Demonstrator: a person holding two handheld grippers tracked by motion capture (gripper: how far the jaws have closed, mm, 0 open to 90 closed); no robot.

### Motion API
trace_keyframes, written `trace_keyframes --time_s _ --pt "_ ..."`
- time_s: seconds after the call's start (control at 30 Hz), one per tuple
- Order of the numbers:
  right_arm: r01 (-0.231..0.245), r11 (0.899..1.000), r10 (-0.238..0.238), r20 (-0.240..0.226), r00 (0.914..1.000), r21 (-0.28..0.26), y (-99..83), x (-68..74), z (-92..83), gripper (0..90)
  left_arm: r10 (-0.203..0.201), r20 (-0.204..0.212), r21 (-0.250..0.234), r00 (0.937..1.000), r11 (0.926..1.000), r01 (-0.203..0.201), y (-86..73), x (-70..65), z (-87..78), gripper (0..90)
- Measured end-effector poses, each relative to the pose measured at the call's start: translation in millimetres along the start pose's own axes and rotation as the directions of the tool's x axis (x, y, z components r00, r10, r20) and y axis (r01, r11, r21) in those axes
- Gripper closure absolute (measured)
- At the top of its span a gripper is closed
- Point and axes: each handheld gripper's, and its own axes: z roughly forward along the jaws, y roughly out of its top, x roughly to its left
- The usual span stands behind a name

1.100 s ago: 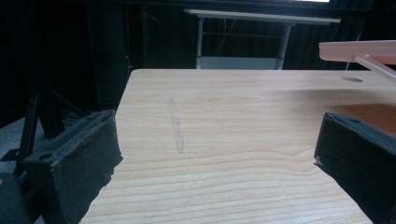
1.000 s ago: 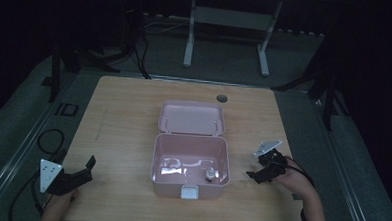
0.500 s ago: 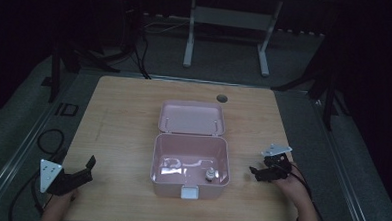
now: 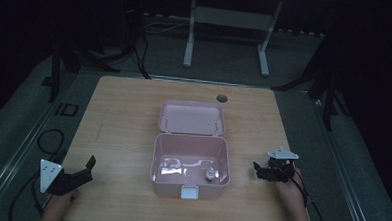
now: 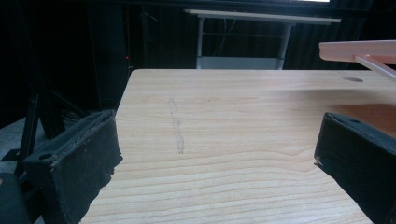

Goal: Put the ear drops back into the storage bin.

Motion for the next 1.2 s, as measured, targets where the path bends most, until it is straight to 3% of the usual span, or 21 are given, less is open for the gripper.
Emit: trace_keyframes --time_s 0.23,0.47,0.67,0.83,1.0,1.2 --pt "-0.072 0.994 0.081 0.1 0.9917 -0.087 -5.3 0.4 -1.1 13.4 0.001 0.0 0.0 1.0 1.0 -0.001 0.0 -0.1 0.0 0.4" --pt "-0.106 0.988 0.121 0.142 0.9824 -0.112 -9.0 0.4 -0.1 13.4 0.0 0.001 0.0 1.0 1.0 0.0 0.0 0.0 0.0 0.4" --pt "-0.148 0.977 0.175 0.184 0.9672 -0.155 -14.4 -1.5 -1.4 13.3 0.0 0.003 -0.002 1.0 1.0 0.0 -0.1 0.0 -0.1 0.4" --pt "-0.171 0.958 0.217 0.188 0.9579 -0.232 -18.8 -3.9 -5.7 12.7 0.0 0.003 0.0 1.0 1.0 0.0 0.0 0.1 0.0 0.4" --pt "-0.212 0.927 0.268 0.151 0.9514 -0.311 -21.1 -8.0 -12.8 12.5 -0.001 0.004 0.0 1.0 1.0 0.001 0.0 0.3 -0.1 0.4" --pt "-0.208 0.898 0.286 0.155 0.9454 -0.389 -23.1 -8.7 -21.1 12.5 -0.001 0.005 -0.002 1.0 1.0 0.001 -0.1 0.3 -0.1 0.4"
